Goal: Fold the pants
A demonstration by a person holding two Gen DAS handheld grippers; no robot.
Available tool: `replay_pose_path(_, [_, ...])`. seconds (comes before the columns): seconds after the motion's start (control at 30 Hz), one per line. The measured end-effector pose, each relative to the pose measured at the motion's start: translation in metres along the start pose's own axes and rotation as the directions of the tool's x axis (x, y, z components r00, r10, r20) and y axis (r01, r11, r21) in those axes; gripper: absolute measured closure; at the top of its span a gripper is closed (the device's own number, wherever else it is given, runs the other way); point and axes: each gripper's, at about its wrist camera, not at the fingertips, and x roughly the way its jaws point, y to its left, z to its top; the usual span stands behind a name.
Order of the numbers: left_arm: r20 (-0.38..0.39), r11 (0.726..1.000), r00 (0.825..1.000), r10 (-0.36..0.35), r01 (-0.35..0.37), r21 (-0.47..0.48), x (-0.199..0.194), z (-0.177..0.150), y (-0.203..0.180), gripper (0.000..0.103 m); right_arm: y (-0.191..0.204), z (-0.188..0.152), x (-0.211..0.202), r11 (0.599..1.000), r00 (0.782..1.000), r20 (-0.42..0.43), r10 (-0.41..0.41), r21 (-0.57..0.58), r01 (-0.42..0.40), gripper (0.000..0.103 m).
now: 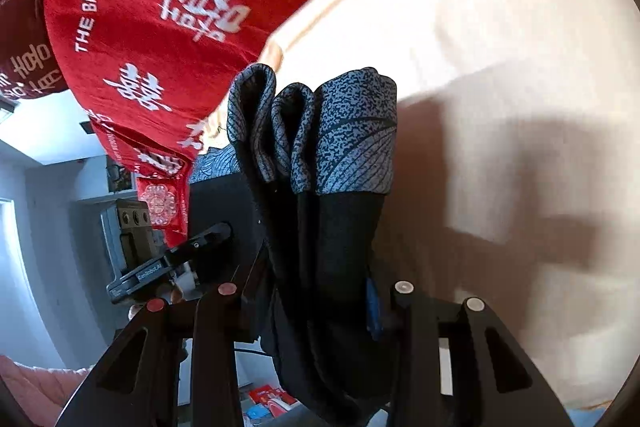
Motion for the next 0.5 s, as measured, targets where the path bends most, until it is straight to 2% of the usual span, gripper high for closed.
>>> replay_pose_path(0.07, [-0.005,1.000,1.000,0.012,-0.012,0.015,0.011,-0.011,0.010,0.048,-0.011,-0.008,0.014,0.999,0.999,0.000,-0.053,-0.006,0.053,0.061])
replay_pose_path(0.1, [-0.006,1.000,1.000,0.018,-0.018,0.010,0.019,-0.015,0.015,0.044,-0.014,-0.009,0.017,0.997,0.997,0.000,-0.076,-0.011,0.076,0.057])
replay_pose_path(0.13, [-0.004,1.000,1.000,0.030,-0.031,-0.006,0.028,-0.017,0.023,0.031,-0.020,-0.010,0.022,0.993,0.994,0.015,-0.111,-0.023,0.112,0.051])
replay_pose_path(0.17, [0.014,0.999,0.999,0.040,-0.040,-0.010,0.030,-0.018,0.027,0.024,-0.023,-0.009,0.025,0.993,0.993,0.026,-0.115,-0.025,0.116,0.049])
replay_pose_path(0.2, [0.035,0.998,0.997,0.062,-0.062,-0.010,0.031,-0.019,0.031,0.010,-0.026,-0.008,0.025,0.993,0.993,0.026,-0.114,-0.020,0.114,0.045])
replay_pose_path(0.23, [0.046,0.997,0.995,0.084,-0.083,-0.006,0.033,-0.019,0.034,0.003,-0.027,-0.007,0.025,0.993,0.993,0.028,-0.115,-0.015,0.116,0.041])
replay_pose_path(0.37, [0.039,0.995,0.994,0.102,-0.102,-0.011,0.033,-0.018,0.034,0.002,-0.017,-0.010,0.019,0.983,0.982,0.043,-0.182,-0.020,0.183,0.037])
replay_pose_path(0.5, [0.050,0.975,0.975,0.217,-0.218,0.029,0.019,-0.024,0.023,0.002,-0.005,-0.021,0.005,0.965,0.963,0.063,-0.261,-0.014,0.262,0.036])
